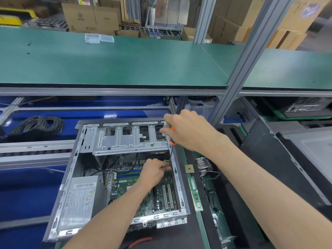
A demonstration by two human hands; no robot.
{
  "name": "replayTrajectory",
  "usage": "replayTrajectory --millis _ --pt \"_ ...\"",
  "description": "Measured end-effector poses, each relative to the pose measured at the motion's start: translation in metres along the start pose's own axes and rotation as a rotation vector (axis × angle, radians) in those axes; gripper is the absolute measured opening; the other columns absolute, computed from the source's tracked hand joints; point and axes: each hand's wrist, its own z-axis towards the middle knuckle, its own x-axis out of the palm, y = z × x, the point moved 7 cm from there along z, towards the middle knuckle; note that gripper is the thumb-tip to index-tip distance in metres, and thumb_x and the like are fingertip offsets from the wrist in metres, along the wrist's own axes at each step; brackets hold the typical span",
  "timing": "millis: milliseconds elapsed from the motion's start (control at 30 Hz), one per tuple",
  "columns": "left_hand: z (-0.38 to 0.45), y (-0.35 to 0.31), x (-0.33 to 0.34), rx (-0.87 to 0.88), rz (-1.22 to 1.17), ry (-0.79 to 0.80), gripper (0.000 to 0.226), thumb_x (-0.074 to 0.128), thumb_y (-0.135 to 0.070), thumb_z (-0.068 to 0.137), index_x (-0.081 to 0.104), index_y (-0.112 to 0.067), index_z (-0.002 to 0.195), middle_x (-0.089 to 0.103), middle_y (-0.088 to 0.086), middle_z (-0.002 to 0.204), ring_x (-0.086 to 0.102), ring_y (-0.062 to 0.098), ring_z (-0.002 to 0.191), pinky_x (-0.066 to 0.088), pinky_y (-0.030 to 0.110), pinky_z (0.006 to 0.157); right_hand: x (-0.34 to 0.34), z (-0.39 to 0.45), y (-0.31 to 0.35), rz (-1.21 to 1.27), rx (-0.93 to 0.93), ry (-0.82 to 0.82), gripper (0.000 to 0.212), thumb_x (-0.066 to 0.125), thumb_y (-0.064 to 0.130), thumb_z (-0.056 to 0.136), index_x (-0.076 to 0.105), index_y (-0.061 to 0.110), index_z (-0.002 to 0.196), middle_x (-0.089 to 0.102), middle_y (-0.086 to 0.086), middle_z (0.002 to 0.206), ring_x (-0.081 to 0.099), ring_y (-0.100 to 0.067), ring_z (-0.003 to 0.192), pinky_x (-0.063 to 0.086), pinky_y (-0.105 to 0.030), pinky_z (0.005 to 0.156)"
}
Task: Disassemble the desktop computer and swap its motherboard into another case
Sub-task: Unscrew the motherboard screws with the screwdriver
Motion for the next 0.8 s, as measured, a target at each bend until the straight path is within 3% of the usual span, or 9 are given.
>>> replayTrajectory --millis 100,200,300,400,467,533,633,700,800 --pt "-0.002 -0.003 -0.001 0.033 0.028 -0.006 0.025 0.069 -0.030 0.093 0.076 -0.016 0.113 0.072 0.002 0.118 0.065 0.015 0.115 0.045 0.021 0.099 0.002 0.001 0.008 0.144 -0.107 0.078 0.007 0.055 0.023 0.094 0.057 0.019 0.099 0.058 0.000 0.082 0.056 -0.026 0.081 0.044 -0.035 0.070" --pt "-0.002 -0.003 -0.001 0.038 0.025 -0.016 0.024 0.070 -0.029 0.092 0.077 -0.016 0.111 0.073 0.002 0.116 0.068 0.015 0.110 0.047 0.020 0.094 0.002 -0.002 0.009 0.247 -0.135 0.201 0.035 0.064 0.007 0.075 0.061 0.022 0.107 0.055 0.011 0.082 0.050 -0.008 0.072 0.036 -0.027 0.062" --pt "-0.001 -0.004 0.000 0.035 0.049 -0.010 0.025 0.069 -0.029 0.093 0.076 -0.015 0.113 0.072 0.003 0.117 0.067 0.016 0.112 0.047 0.021 0.096 -0.004 -0.003 0.009 0.130 -0.076 0.079 0.020 0.062 0.032 0.084 0.054 0.021 0.099 0.053 0.003 0.082 0.054 -0.023 0.077 0.041 -0.033 0.064" --pt "-0.001 -0.004 0.001 0.023 0.069 -0.008 0.024 0.067 -0.029 0.095 0.076 -0.017 0.114 0.072 0.004 0.117 0.067 0.018 0.110 0.050 0.026 0.096 -0.006 0.001 0.007 -0.132 0.023 0.007 0.036 0.049 0.053 0.098 0.042 0.019 0.087 0.027 0.001 0.067 0.040 -0.029 0.071 0.035 -0.038 0.063" --pt "-0.001 -0.004 0.001 0.027 0.075 -0.011 0.023 0.067 -0.029 0.094 0.077 -0.018 0.112 0.073 0.003 0.117 0.068 0.018 0.109 0.050 0.027 0.096 0.000 0.003 0.012 -0.045 -0.011 0.039 0.027 0.053 0.037 0.098 0.045 0.013 0.088 0.030 0.000 0.070 0.043 -0.031 0.077 0.037 -0.039 0.066" --pt "-0.002 -0.004 0.000 0.036 0.081 -0.015 0.022 0.067 -0.030 0.094 0.078 -0.018 0.108 0.074 0.002 0.115 0.067 0.018 0.110 0.049 0.028 0.097 0.004 0.004 0.019 0.054 -0.098 0.104 0.009 0.057 0.021 0.092 0.053 0.013 0.094 0.051 -0.004 0.084 0.053 -0.033 0.086 0.041 -0.038 0.070" --pt "-0.003 -0.003 0.000 0.032 0.092 -0.008 0.020 0.067 -0.030 0.094 0.080 -0.020 0.105 0.075 0.002 0.110 0.067 0.019 0.109 0.048 0.026 0.094 0.004 0.001 0.027 0.240 -0.164 0.220 0.027 0.064 0.007 0.076 0.053 0.025 0.094 0.058 0.002 0.097 0.055 -0.021 0.086 0.035 -0.032 0.067" --pt "-0.002 -0.002 0.000 0.018 0.095 -0.009 0.021 0.067 -0.033 0.094 0.079 -0.021 0.106 0.076 0.004 0.110 0.067 0.020 0.108 0.048 0.026 0.092 0.002 0.000 0.029 0.290 -0.152 0.205 0.028 0.065 0.014 0.074 0.052 0.029 0.095 0.055 0.004 0.094 0.056 -0.021 0.082 0.039 -0.032 0.064" --pt "-0.001 -0.003 0.000 0.013 0.105 -0.024 0.024 0.068 -0.035 0.093 0.078 -0.020 0.109 0.075 0.004 0.113 0.067 0.020 0.108 0.045 0.024 0.091 -0.005 0.002 0.026 -0.093 -0.050 0.012 0.030 0.054 0.050 0.094 0.052 0.021 0.094 0.039 0.001 0.075 0.045 -0.029 0.072 0.032 -0.037 0.063"
